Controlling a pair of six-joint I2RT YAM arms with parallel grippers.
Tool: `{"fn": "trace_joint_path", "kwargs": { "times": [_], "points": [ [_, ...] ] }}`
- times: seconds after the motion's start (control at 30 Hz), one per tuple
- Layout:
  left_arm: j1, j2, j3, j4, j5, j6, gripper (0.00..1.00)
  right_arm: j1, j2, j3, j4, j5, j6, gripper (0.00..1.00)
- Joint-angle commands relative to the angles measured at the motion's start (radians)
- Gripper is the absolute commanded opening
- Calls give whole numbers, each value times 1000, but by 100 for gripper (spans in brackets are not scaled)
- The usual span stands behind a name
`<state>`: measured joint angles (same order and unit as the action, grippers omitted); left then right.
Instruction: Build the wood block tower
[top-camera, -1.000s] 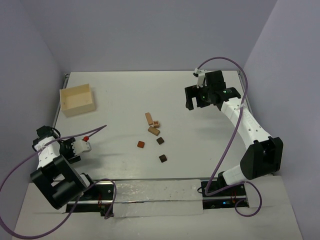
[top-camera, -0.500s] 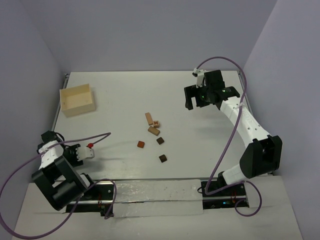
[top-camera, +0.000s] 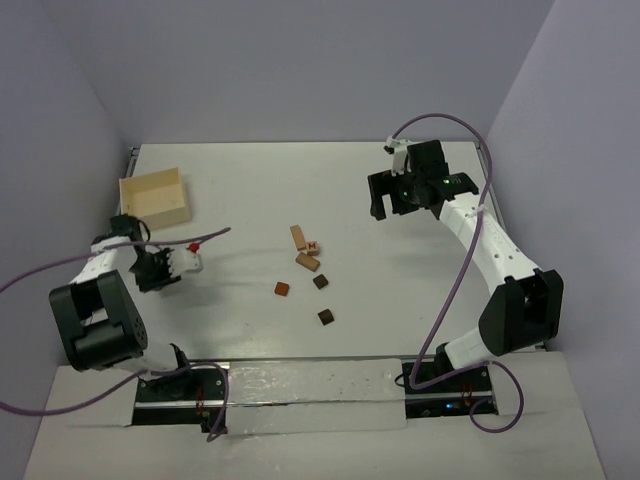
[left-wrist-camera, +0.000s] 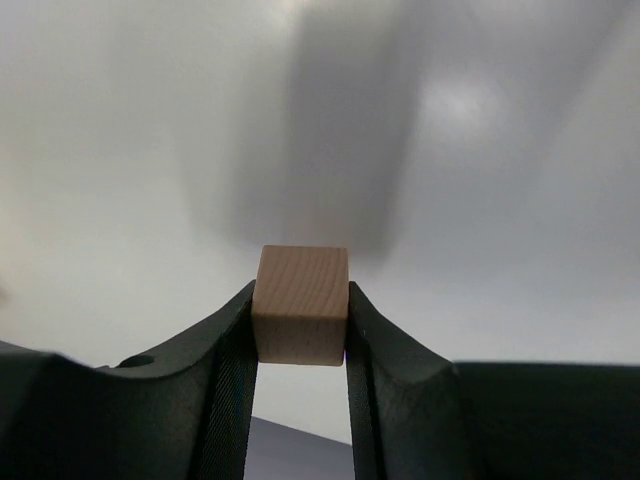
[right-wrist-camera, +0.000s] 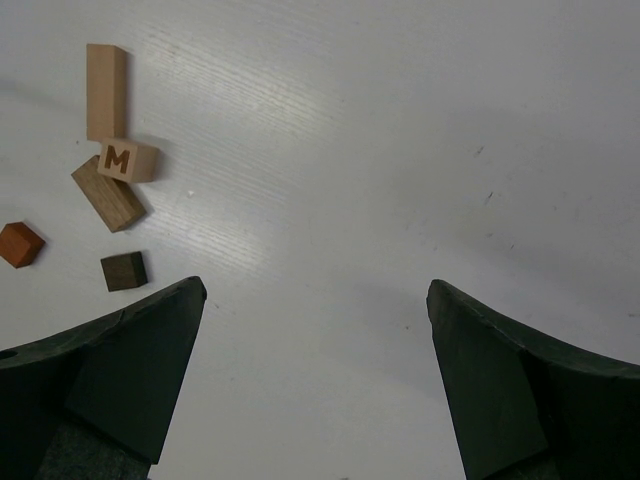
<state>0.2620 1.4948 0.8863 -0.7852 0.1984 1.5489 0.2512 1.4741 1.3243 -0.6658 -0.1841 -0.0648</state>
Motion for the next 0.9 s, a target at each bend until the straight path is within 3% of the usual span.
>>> {"fn": "trace_joint_path", "kwargs": {
  "times": [0.0,0.1,0.37,0.6,0.87],
  "points": [
    [-251,114,211,18,121,-400,1,7,8,52,14,14,-1,100],
    [-402,200,302,46,93,-621,2,8,-3,35,23,23,0,100],
    [-640,385,439,113,67,-917,0,8,-30,-1,55,57,37,100],
    [-802,381,378,208,12,-1018,2,10,-36,-33,98,89,104,100],
    [-854,372,358,208,30,-1037,20,31,-3,-26,124,148,180,100]
  ]
}}
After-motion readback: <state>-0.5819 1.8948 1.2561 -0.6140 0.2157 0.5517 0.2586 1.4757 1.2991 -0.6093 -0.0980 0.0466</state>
